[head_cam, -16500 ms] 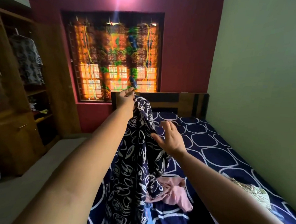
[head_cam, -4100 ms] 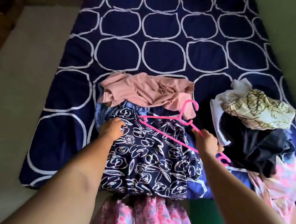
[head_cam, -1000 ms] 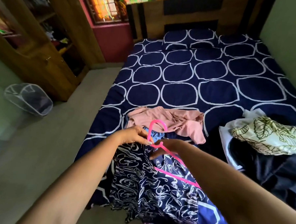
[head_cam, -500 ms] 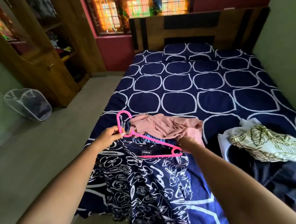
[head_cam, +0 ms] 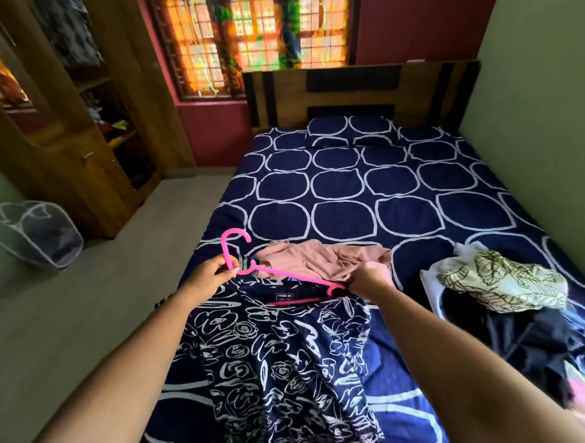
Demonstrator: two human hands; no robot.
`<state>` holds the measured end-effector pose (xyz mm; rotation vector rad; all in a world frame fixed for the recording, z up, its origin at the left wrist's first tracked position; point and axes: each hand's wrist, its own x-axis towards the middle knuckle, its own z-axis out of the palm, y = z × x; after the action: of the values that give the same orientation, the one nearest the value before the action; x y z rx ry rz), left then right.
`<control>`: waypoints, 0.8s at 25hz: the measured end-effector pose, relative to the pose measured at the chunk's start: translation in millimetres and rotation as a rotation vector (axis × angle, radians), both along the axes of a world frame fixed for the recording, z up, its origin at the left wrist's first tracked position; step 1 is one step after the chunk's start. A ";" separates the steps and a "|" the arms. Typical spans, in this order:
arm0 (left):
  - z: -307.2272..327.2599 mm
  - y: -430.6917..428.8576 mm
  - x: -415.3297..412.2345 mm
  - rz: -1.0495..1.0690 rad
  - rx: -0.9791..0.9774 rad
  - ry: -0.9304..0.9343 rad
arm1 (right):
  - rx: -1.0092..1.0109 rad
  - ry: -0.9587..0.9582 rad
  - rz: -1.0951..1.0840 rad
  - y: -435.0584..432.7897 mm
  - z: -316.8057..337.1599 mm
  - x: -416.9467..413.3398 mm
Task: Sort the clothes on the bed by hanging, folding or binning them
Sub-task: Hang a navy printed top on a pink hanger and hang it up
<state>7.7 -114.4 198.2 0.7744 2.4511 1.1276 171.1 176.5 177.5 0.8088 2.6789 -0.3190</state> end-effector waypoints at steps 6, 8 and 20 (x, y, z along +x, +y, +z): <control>21.0 -23.9 10.3 -0.041 0.029 0.082 | -0.080 0.184 -0.178 -29.2 26.2 -1.8; 29.0 -28.7 17.3 -0.055 0.091 0.121 | -0.088 0.309 -0.195 -52.9 45.0 7.2; 108.5 -34.0 68.3 -0.246 0.325 0.258 | 0.083 0.946 -0.255 -157.0 140.7 79.5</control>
<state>76.0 -148.4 306.7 1.3546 2.3069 1.4208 250.7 19.4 318.2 1.2698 3.4502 -0.8307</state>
